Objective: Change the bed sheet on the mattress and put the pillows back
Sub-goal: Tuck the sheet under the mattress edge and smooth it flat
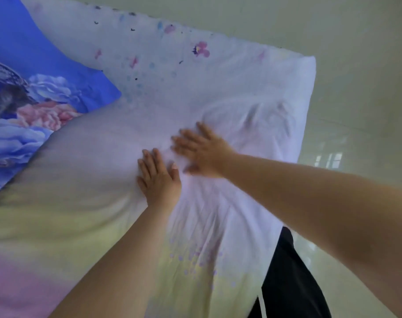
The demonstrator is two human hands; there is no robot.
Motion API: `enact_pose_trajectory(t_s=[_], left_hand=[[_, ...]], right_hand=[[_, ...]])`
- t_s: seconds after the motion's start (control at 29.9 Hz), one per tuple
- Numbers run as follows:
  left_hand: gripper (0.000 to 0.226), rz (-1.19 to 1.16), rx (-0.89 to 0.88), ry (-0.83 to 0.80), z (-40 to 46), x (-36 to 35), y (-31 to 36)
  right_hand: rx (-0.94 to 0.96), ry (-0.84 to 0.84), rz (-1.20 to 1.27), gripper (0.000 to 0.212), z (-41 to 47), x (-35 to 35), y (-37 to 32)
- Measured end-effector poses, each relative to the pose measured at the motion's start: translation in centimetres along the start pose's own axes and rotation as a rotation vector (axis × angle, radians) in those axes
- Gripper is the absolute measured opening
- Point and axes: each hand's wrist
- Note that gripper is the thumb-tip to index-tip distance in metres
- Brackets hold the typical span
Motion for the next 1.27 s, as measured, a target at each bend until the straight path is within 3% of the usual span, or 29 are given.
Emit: enact_pose_trajectory(t_s=[0.13, 0.23, 0.33, 0.4, 0.5, 0.64, 0.74, 1.0, 1.1, 1.17, 1.27], left_hand=[[0.082, 0.039, 0.083, -0.101, 0.9, -0.8, 1.3], [0.095, 0.049, 0.104, -0.179, 1.5, -0.7, 1.5], [0.105, 0.035, 0.092, -0.233, 1.6, -0.6, 1.9], [0.099, 0.004, 0.036, -0.177, 1.1, -0.6, 1.6], [0.073, -0.021, -0.108, 0.002, -0.1, -0.6, 0.2], [0.058, -0.071, 0.011, 0.099, -6.0, -2.5, -4.7], [0.065, -0.106, 0.247, 0.063, -11.6, -3.6, -11.2], [0.068, -0.206, 0.705, -0.084, -31.2, -8.8, -33.6], [0.082, -0.361, 0.909, -0.162, -40.1, -10.7, -40.8], [0.091, -0.398, 0.953, -0.24, -44.9, -11.4, -44.5], [0.085, -0.326, 0.922, -0.196, -47.6, -10.3, -47.2]], right_hand=[[-0.556, 0.169, 0.13, 0.068, 0.6, 1.3, 10.8], [-0.937, 0.232, 0.356, 0.071, 0.5, 1.7, 13.8], [-1.036, 0.254, 0.395, 0.07, 0.7, 1.9, 13.8], [-1.041, 0.255, 0.365, 0.069, 0.3, 2.1, 13.9], [-0.953, 0.211, 0.302, 0.066, 0.5, 3.2, 12.3], [-0.481, 0.045, 0.303, 0.067, 1.7, 2.1, -0.1], [-0.22, -0.117, 0.323, 0.068, 1.0, -0.5, -12.1], [0.057, -0.21, 0.159, 0.07, -5.3, -7.6, -36.2], [0.334, -0.358, 0.127, 0.068, -10.0, -9.0, -46.7], [0.472, -0.448, 0.224, 0.056, -12.8, -8.9, -52.7], [0.387, -0.327, 0.506, 0.048, -13.8, -8.2, -57.5]])
Point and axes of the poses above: each hand's wrist, its own z-axis towards the middle knuckle, its own x-axis out of the back of the hand, y = z × x, and after that the axes turned 1 degree about -z, right-handed
